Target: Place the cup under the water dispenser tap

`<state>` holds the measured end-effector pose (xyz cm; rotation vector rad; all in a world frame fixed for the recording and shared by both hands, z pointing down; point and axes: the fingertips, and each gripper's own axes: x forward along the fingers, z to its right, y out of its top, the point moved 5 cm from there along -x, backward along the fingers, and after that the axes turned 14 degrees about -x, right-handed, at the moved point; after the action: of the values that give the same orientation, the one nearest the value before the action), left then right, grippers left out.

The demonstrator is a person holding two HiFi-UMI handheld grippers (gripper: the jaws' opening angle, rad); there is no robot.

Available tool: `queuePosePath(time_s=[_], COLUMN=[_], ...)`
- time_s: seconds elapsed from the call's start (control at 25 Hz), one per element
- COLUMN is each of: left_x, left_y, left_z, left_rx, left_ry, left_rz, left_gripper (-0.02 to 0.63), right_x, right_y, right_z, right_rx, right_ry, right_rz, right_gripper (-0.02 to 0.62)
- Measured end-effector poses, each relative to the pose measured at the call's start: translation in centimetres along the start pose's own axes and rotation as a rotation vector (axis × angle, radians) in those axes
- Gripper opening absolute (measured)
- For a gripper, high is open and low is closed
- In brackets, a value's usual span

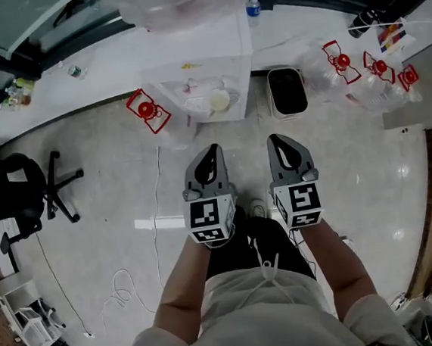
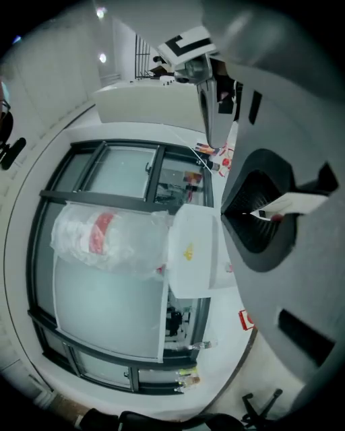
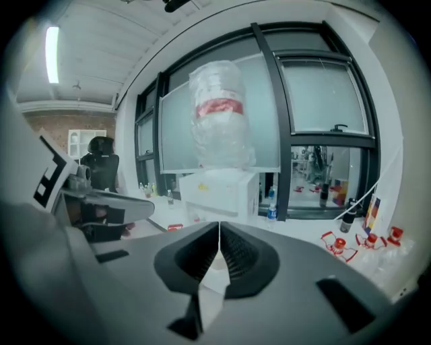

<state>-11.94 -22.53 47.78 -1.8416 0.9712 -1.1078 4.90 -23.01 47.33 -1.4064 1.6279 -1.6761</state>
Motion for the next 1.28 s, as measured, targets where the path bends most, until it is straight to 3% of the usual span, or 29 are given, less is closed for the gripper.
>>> queuePosePath(time_s=[0.24,0.44,0.64,0.88,1.28], left_x=[-4.6,-7.5,-10.1,-11.6,-11.3], left_y=[8.5,13.1,17.5,19.9,20.6], left_z=[4.5,7.6,10.6,12.4,14.1], left_rx=[0.011,0.029,0.088,0.108,0.1], left_ry=[-0.066,-0.095,-0.174,-0.208,-0.213], left_rz=[0.11,0.179,0.28,0.321,0.331], left_gripper=[0.018,0.018,0.02,0.02,0.02], right_x=[-5.3,-9.7,-12.2,-13.3,-13.9], right_y=[8.2,13.2,17.0,19.8,19.7], right_z=[2.2,2.7,2.4,3.3,5.0], right_rx=[-0.04,-0.066,-0.075,-0.091,-0.07], right_ry=[-0.011,-0.026,0.003,0.002,0.002], right_rz=[0.107,0.186,0.258,0.323,0.323], right_gripper=[0.029,0.028,0.028,0.028,0.028])
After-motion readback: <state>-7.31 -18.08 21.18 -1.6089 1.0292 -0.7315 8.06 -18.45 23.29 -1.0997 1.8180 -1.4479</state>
